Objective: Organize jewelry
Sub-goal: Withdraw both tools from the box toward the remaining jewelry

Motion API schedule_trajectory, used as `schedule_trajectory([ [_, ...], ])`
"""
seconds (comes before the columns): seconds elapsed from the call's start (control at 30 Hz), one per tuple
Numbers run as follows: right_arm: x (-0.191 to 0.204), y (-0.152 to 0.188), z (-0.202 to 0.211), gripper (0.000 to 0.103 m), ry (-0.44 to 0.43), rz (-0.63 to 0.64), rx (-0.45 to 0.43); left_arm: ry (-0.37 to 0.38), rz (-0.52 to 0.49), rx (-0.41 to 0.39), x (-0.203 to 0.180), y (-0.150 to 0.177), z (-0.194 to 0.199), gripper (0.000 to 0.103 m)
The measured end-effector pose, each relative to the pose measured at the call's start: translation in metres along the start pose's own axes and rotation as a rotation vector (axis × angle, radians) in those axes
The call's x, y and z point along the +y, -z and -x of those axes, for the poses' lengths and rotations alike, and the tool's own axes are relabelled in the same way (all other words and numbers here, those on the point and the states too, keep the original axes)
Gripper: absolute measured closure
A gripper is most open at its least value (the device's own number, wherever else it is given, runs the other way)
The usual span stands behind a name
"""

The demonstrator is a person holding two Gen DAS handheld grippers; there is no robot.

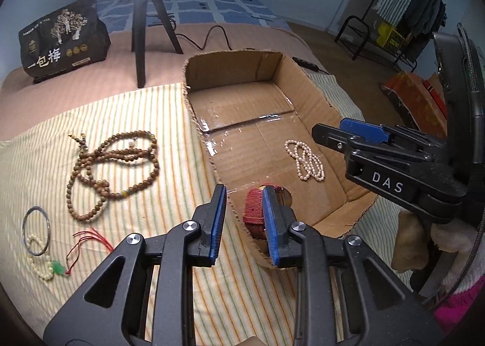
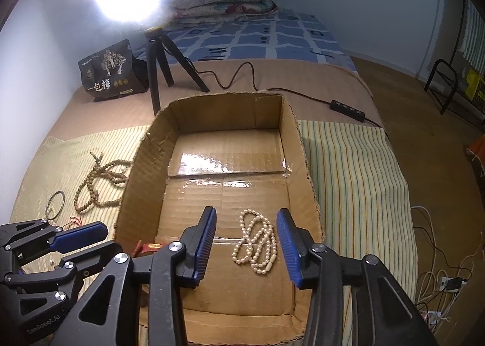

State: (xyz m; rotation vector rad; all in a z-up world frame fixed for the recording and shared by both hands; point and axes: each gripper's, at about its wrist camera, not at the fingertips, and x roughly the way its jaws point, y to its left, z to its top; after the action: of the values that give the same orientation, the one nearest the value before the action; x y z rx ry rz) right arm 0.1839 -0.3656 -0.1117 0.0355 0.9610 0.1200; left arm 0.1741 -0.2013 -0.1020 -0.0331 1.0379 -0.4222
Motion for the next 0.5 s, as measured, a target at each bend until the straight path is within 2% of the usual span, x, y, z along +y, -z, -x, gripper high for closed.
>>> schedule_trajectory([
  [0.4, 0.034, -0.008, 0.013, 0.047, -0.024, 0.03, -0.047, -0.05, 0.015, -0.057, 0.039, 0.006, 0.036, 0.079],
  [0.43, 0.038, -0.009, 0.014, 0.046, -0.029, 0.033, -0.049, -0.051, 0.015, -0.059, 0.042, 0.006, 0.039, 0.077],
  [0.47, 0.042, -0.009, 0.014, 0.046, -0.037, 0.036, -0.051, -0.057, 0.02, -0.064, 0.048, 0.007, 0.043, 0.068],
  [0.5, 0.046, -0.01, 0.015, 0.045, -0.045, 0.04, -0.053, -0.063, 0.024, -0.072, 0.053, 0.008, 0.046, 0.064],
])
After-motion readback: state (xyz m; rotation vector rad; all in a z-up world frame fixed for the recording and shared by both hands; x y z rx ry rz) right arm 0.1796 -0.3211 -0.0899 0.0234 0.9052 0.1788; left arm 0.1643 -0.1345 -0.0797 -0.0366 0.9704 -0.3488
